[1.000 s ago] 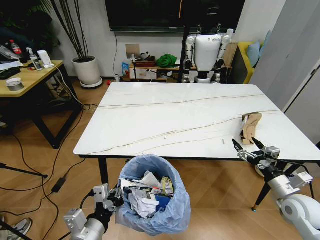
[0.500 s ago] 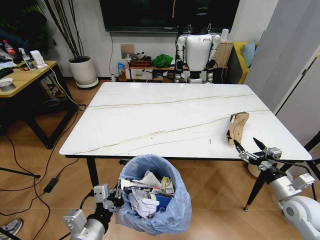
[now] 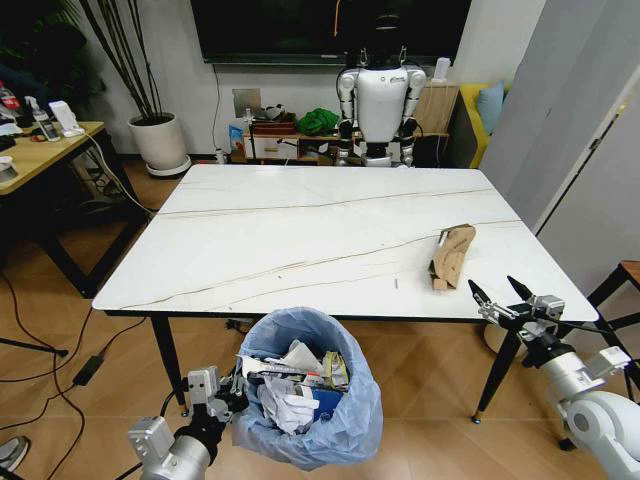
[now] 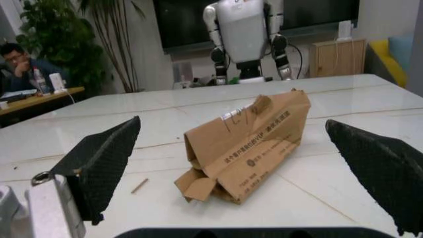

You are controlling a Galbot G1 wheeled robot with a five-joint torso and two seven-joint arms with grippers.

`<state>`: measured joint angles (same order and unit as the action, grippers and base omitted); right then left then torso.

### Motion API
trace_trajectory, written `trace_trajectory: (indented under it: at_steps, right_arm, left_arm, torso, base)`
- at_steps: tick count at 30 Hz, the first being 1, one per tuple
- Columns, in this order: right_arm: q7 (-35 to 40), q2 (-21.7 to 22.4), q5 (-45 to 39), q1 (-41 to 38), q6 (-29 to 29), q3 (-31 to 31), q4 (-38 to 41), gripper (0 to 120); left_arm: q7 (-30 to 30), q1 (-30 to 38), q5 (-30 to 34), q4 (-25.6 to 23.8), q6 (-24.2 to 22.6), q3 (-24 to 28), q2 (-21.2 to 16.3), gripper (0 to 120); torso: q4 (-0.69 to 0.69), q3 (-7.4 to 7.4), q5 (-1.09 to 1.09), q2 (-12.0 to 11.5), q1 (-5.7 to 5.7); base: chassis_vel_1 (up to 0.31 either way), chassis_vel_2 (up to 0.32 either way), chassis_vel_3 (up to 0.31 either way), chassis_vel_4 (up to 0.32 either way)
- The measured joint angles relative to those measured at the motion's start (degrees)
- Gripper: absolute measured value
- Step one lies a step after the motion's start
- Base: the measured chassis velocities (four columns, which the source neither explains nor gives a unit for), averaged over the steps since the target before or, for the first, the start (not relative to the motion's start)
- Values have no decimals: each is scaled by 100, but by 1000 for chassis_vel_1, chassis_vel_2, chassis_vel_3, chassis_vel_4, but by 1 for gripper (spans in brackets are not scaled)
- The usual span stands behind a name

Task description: Pick up the trash bin and place the trash from the table into it.

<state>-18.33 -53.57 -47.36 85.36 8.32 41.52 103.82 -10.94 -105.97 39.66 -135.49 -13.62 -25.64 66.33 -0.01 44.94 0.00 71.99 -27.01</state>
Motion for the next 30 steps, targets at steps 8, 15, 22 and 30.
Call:
trace_trajectory:
  at_steps: [8,15,22,30]
  right_arm:
    - [210,116,183,-177,64,-232,-53,100]
    - [1307,451,62,-839,-227,-1095,-7,100]
    - [2207,800,-365,-2054,-630,-2170,-286,100]
    - [2661,902,-780,-3211,-826,-3522,-754,100]
  left_arm:
    - [-1,-45,-19,0,0,10,31,0]
    - [-1,-94,-91,-1,-1,-1,88,0]
    - [-1,-137,-127,13,-4,-45,62,0]
    - [-1,-89,-110,96,-18,-49,25,0]
  torso:
    - [-1,0,4,0,0]
    - [0,0,-2,0,0]
    - [1,0,-1,0,0]
    - [1,1,-1,0,0]
  base:
    - [-84,-86,85,71]
    - [-5,-7,2,4]
    - [0,0,0,0]
    - [0,0,0,0]
